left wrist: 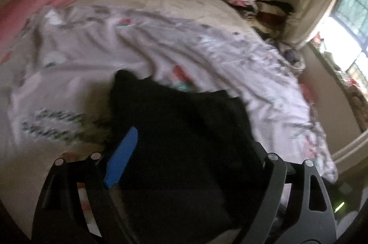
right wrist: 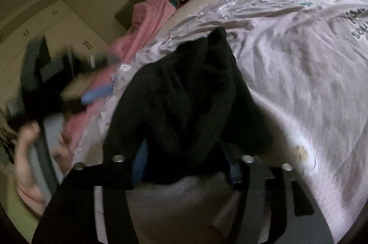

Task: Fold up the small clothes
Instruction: 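Lower the held shirt onto the bed and open the right tool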

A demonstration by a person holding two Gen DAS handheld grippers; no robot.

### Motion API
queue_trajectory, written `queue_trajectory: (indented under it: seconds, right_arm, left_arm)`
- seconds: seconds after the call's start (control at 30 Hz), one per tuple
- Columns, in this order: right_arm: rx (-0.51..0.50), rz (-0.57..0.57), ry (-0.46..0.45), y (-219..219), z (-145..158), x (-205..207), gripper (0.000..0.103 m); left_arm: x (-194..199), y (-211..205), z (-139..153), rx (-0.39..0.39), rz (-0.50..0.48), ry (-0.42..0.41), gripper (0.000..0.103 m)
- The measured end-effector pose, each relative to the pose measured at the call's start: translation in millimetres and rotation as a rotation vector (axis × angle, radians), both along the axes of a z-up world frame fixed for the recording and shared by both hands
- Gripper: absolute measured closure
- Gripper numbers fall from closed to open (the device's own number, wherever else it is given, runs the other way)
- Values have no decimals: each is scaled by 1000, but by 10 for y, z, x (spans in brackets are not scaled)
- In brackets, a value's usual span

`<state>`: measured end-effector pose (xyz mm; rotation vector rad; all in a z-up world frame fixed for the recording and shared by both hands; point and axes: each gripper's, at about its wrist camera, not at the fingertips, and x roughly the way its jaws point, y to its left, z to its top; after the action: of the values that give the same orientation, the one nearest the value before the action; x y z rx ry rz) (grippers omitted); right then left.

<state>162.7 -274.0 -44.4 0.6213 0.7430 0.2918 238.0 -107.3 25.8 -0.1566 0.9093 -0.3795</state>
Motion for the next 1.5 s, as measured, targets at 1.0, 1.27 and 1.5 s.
queue_trajectory:
  seconds: [1.0, 1.27, 1.5]
  right_arm:
    - [-499, 141, 20, -9, 307, 1021, 94]
    - [-516, 78, 42, -15, 142, 982, 87]
    - [-528, 3, 71, -126, 137, 869, 64]
  left_arm:
    - [-344, -21, -329, 75, -61, 1, 26]
    - [-357, -30, -382, 70, -68, 22, 25]
    - [-403, 5, -371, 77, -65, 26, 23]
